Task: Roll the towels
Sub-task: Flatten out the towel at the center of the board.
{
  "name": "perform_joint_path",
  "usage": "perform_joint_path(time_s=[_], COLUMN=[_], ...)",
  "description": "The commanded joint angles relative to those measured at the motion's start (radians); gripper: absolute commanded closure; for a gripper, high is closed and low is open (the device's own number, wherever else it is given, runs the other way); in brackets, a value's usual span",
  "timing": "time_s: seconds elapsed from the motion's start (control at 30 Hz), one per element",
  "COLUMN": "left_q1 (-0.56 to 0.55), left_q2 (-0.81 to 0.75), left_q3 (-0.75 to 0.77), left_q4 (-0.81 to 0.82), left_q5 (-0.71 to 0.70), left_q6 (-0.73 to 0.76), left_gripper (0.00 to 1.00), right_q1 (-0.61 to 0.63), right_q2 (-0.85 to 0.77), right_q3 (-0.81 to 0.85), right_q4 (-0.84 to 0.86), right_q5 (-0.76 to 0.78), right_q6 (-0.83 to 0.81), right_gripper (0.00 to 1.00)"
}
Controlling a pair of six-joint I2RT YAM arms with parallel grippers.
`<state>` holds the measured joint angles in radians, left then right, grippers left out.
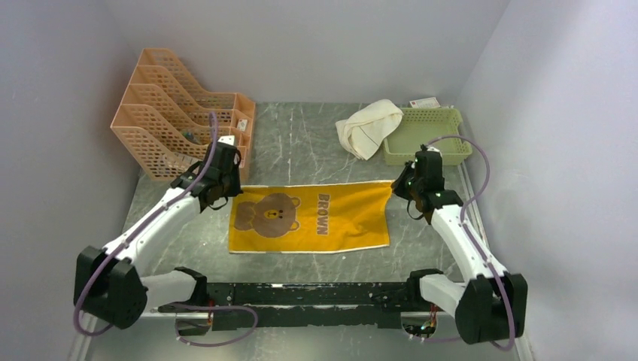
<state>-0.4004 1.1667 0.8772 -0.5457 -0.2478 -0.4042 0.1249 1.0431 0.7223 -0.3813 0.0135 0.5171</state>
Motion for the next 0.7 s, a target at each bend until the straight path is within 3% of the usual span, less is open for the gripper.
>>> perform_joint_path(time_s=[0.0,0.33,0.57,0.67], left_q1=[0.036,0.069,0.076,0.086], left_q2=[0.097,0.354,0.477,0.547], left_q3=[0.005,0.139,0.268,0.345], left_q4=[0.109,0.188,0.208,0.166], left_q5=[0.045,-0.02,0.108,0.198], left_q6=[-0.002,0.039,0.125,0.165], left_gripper=[0.93,0.93,0.92,0.9], right_q1=[-0.057,-0.085,-0.09,-0.093], right_q2=[0.094,0.295,0.415,0.464], right_q3=[-0.012,0.111,0.205,0.243], right_q4=[0.134,0.152,0.135,0.137], right_q5=[-0.021,0.028,0.048,0.0], right_q6=[0.033,0.009,-0.028,-0.044], right_gripper=[1.0,1.0,1.0,0.91])
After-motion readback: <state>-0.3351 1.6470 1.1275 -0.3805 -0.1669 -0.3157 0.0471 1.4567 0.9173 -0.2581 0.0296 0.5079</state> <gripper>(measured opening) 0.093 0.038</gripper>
